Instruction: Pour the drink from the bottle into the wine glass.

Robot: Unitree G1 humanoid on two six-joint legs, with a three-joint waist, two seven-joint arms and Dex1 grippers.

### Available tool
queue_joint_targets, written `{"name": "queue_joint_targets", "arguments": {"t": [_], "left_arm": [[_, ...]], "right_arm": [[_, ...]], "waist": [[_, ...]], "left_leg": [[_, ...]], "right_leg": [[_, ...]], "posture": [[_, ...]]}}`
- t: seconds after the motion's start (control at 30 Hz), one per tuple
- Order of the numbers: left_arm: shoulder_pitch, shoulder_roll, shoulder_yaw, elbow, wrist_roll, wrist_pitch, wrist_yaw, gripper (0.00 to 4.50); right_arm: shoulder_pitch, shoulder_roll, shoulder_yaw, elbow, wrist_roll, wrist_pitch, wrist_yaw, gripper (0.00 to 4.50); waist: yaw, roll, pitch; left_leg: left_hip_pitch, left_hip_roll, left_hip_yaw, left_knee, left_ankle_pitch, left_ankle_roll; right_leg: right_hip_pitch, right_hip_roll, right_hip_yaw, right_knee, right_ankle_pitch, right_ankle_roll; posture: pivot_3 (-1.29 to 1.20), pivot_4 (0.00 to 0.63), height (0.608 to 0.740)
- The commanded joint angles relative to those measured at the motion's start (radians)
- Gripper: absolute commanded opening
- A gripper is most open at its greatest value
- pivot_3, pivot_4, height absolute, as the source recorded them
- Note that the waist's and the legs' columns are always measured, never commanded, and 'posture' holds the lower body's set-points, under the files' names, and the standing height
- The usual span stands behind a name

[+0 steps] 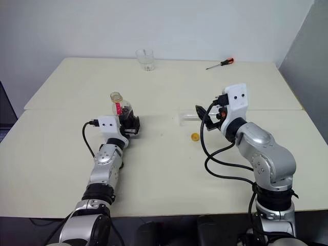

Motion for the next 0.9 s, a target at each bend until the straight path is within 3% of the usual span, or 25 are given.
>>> {"name": "queue_joint_targets", "arguments": {"t": [0.03,0.27,0.43,0.53,0.6,0.77,0.9], "left_arm": [[0.041,-0.005,0.004,-0.096,-0.014,0.034,0.005,4.49],[0.271,-0.022,-0.039,-0.444,-0.015,0.24,-0.013,4.49],[0.549,-0.073,-0.067,-0.737,-0.007,0.349,0.026,4.49],[0.671,-0.037,-0.183,-0.853,0.033,0.328,-0.064,4.49],[0.673,0.007,-0.229,-0.87,0.057,0.297,-0.12,4.49],[0.434,0.103,-0.209,-0.82,0.008,0.338,-0.236,4.49],[0.277,0.207,-0.251,-0.819,0.06,0.49,-0.298,4.49]], "right_arm": [[-0.021,0.005,-0.005,-0.017,0.016,-0.01,0.01,4.5],[-0.008,0.058,-0.027,-0.015,0.062,0.058,-0.01,4.5],[0.049,0.113,-0.035,-0.04,0.092,0.114,-0.043,4.5],[0.061,0.177,-0.061,-0.03,0.109,0.169,-0.097,4.5],[0.063,0.206,-0.077,-0.026,0.115,0.203,-0.118,4.5],[0.061,0.231,-0.098,0.011,0.105,0.292,-0.156,4.5],[-0.021,0.36,-0.237,0.117,0.132,0.31,-0.241,4.5]], "waist": [[0.0,0.0,0.0],[-0.004,0.0,0.0],[-0.005,0.0,-0.001],[-0.009,0.0,-0.002],[-0.008,0.0,-0.002],[0.004,-0.002,-0.002],[-0.01,-0.001,-0.002]], "left_leg": [[0.0,0.0,0.0,0.0,0.0,0.0],[0.0,0.001,-0.001,-0.001,0.0,0.0],[0.001,0.002,-0.001,-0.002,0.0,0.0],[0.001,0.001,-0.001,-0.001,0.0,0.0],[0.001,0.001,-0.001,-0.001,0.0,0.0],[-0.002,-0.001,-0.002,0.0,0.0,0.001],[-0.001,-0.002,-0.001,-0.001,0.0,0.001]], "right_leg": [[0.0,0.0,0.0,0.0,0.0,0.0],[-0.001,0.0,0.002,0.0,0.0,0.0],[0.0,-0.004,0.004,0.0,0.0,0.0],[0.0,-0.006,0.005,0.0,-0.001,0.0],[0.0,-0.007,0.005,0.0,-0.001,0.001],[0.0,-0.007,-0.001,0.0,-0.001,0.0],[-0.001,-0.006,0.001,-0.001,-0.001,0.001]], "posture": [[0.0,0.15,0.74],[0.0,0.15,0.74],[0.0,0.15,0.74],[0.0,0.15,0.74],[0.0,0.15,0.74],[0.0,0.15,0.74],[0.0,0.15,0.74]]}}
